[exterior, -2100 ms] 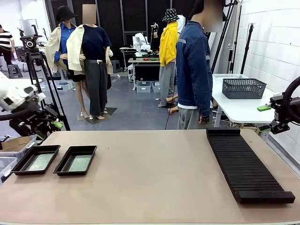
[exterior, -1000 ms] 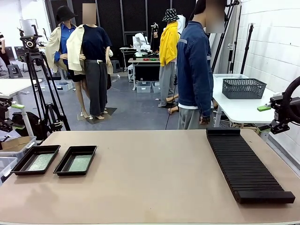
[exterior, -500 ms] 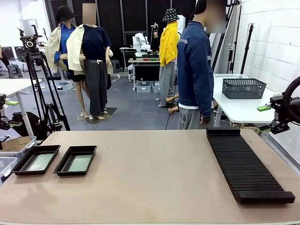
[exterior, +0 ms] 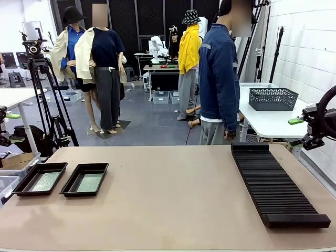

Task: Inspect and transfer BCBs to ESD trays.
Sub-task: Pick up the ESD tray and place it on the left side of the table.

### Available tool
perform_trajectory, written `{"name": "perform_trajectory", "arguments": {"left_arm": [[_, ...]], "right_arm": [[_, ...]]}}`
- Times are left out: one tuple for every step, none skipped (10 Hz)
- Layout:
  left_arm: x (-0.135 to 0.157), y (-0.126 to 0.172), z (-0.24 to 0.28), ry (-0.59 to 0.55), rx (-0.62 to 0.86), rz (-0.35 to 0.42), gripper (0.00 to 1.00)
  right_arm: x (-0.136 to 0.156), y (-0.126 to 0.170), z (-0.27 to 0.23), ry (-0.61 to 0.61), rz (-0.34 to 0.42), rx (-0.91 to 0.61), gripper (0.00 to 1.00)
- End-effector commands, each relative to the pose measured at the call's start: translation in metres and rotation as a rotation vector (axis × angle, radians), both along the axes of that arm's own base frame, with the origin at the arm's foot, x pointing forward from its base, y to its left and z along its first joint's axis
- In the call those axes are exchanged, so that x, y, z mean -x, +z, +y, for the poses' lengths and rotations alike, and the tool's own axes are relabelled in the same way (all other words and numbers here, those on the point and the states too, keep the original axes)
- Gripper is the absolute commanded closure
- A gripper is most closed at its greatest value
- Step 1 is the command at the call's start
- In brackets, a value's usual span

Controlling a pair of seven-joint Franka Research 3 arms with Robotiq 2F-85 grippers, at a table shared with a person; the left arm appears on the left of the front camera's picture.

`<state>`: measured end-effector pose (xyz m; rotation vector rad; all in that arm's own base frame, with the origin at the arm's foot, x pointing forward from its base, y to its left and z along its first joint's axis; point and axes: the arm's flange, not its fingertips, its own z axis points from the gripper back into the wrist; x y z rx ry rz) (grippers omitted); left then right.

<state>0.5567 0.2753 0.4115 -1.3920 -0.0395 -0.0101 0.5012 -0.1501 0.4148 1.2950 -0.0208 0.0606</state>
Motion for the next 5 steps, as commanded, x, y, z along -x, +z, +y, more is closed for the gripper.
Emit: {"name": "perform_trajectory", "arguments": {"left_arm": [[0.0015, 0.0010, 0.0003, 0.002, 0.001, -0.001, 0.00], [0.0015, 0.0010, 0.0003, 0.002, 0.001, -0.001, 0.00], [0.0015, 0.0010, 0.0003, 0.002, 0.001, -0.001, 0.00], [0.0015, 0.0010, 0.0003, 0.002, 0.001, -0.001, 0.00], [0.0015, 0.0010, 0.0003, 0.002, 0.001, -0.001, 0.00]], "right_arm": [[0.0025, 0.0006, 0.0025, -0.002, -0.002, 0.003, 0.00], [0.0025, 0.0006, 0.0025, -0.002, -0.002, 0.003, 0.00], [0.0025, 0.0006, 0.0025, -0.002, -0.002, 0.003, 0.00], [0.0025, 0.0006, 0.0025, -0.002, -0.002, 0.003, 0.00], [0.0025, 0.0006, 0.0025, -0.002, -0.002, 0.003, 0.00]]}}
